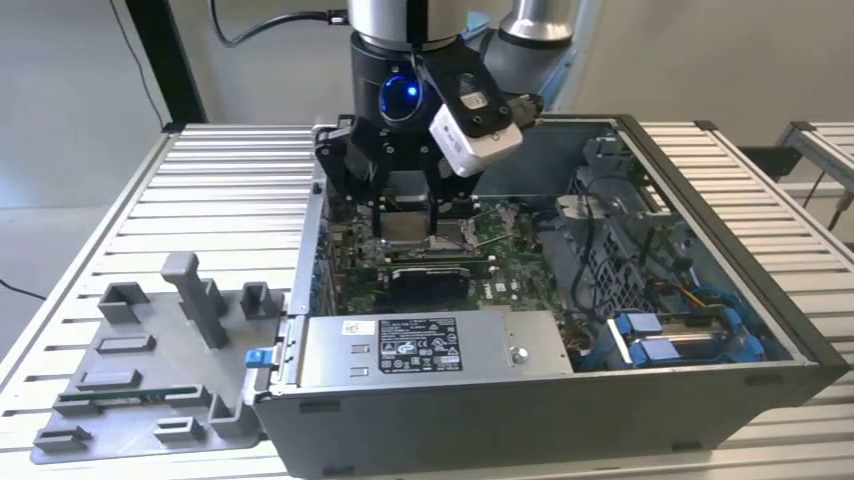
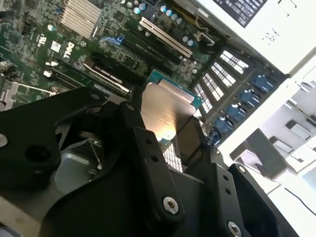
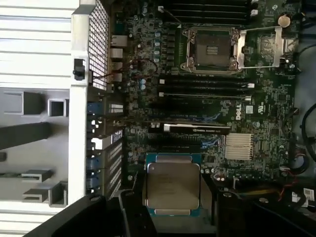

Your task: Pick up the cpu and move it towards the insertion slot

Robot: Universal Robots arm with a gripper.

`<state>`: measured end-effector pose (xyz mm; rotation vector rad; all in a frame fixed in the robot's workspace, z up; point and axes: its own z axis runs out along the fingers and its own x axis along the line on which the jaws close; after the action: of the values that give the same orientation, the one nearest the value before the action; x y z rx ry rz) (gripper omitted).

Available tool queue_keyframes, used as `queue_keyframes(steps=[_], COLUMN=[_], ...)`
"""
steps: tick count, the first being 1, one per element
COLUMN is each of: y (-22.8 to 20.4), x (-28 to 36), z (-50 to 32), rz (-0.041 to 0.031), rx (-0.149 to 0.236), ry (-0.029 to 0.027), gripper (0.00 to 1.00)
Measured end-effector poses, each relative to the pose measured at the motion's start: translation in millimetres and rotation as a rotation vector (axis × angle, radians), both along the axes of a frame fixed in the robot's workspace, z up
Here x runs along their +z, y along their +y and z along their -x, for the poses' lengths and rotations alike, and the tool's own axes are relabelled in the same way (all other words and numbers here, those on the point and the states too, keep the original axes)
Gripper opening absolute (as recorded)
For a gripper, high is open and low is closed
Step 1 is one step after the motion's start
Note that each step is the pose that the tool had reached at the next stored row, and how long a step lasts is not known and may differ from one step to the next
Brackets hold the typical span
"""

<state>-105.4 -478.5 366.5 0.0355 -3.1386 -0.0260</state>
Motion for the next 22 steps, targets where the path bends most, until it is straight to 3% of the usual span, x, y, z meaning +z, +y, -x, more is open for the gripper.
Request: queue_keyframes(steps=[13, 17, 22], y=[3.5, 5.9, 6.7], x=[0.0, 0.0, 0.0], z=[-57.5, -63.7, -64.2], rz=[0.0001, 0.0001, 0.0002], rx=[0.000, 0.000, 0.000], ry=[0.0000, 0.0000, 0.0000], gripper=[0.00, 0.00, 0.00])
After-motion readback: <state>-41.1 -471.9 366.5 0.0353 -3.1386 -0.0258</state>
